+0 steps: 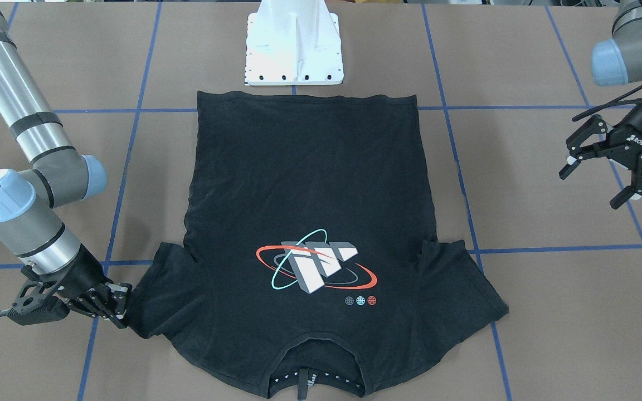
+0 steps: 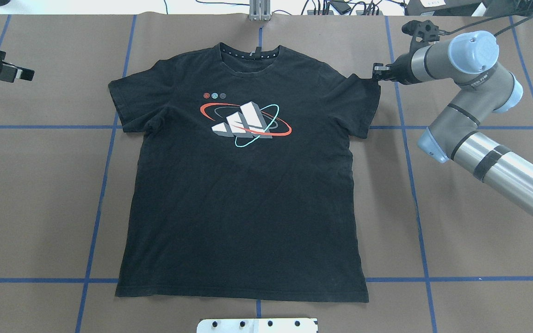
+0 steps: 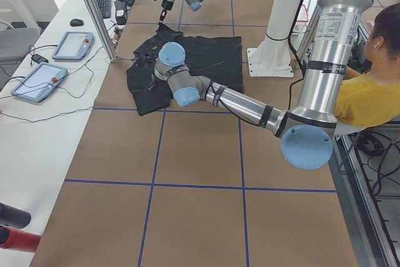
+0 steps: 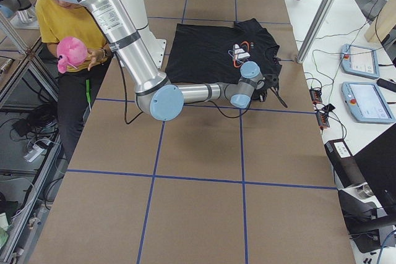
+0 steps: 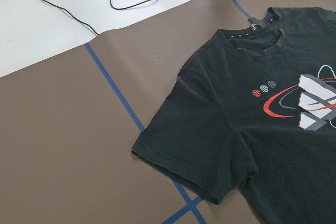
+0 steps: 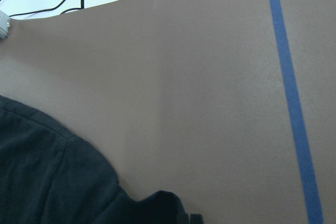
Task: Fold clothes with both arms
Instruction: 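Move the right gripper over the shirt's sleeve nearest it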
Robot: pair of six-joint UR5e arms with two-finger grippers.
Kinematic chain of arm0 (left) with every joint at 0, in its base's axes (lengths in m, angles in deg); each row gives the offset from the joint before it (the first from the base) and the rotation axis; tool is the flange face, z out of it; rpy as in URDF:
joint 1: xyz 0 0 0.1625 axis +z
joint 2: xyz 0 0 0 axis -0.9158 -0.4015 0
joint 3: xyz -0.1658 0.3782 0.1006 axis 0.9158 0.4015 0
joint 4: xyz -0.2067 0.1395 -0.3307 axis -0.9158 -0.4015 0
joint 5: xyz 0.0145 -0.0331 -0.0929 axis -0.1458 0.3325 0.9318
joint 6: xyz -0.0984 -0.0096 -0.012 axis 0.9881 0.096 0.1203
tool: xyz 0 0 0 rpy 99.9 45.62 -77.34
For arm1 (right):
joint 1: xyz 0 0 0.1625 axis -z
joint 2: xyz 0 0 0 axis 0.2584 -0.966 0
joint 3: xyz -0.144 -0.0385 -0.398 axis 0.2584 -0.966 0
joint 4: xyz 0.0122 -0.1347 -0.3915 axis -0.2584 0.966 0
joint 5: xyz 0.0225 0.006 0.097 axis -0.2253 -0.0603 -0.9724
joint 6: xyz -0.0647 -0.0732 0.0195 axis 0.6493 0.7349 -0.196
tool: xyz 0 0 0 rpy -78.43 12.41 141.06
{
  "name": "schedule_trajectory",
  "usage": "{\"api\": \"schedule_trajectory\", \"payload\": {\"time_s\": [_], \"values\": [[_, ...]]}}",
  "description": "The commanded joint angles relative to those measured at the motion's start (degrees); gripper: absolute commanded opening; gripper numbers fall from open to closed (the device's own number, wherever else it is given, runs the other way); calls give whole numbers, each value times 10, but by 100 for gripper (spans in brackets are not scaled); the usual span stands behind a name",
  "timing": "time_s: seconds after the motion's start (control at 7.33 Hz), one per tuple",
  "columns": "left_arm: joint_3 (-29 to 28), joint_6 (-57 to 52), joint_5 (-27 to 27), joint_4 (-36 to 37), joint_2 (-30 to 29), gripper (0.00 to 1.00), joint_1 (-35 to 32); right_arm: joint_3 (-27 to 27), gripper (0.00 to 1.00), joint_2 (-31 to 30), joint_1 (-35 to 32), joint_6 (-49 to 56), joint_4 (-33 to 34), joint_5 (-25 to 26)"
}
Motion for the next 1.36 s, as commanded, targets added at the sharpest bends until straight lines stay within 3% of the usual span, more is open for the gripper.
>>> {"api": "schedule_trajectory", "payload": {"time_s": [0.0, 0.27, 0.41, 0.55, 0.82, 1.09, 1.23], "values": [[-1, 0, 0, 0, 0, 100, 1, 30, 0, 46, 2, -31, 86, 13], [-1, 1, 0, 0, 0, 100, 3, 98, 0, 88, 32, -58, 246, 63], [-4, 1, 0, 0, 0, 100, 4, 104, 0, 104, 59, -94, 270, 89], [-6, 0, 0, 0, 0, 100, 4, 94, 0, 121, 87, -115, 274, 138], [-7, 1, 0, -1, -1, 100, 4, 87, 0, 150, 112, -146, 330, 172], [-7, 0, 0, -1, -1, 100, 4, -2, 0, 218, 119, -165, 333, 191], [-8, 0, 0, -1, -1, 100, 4, -19, 0, 230, 119, -167, 333, 191]]}}
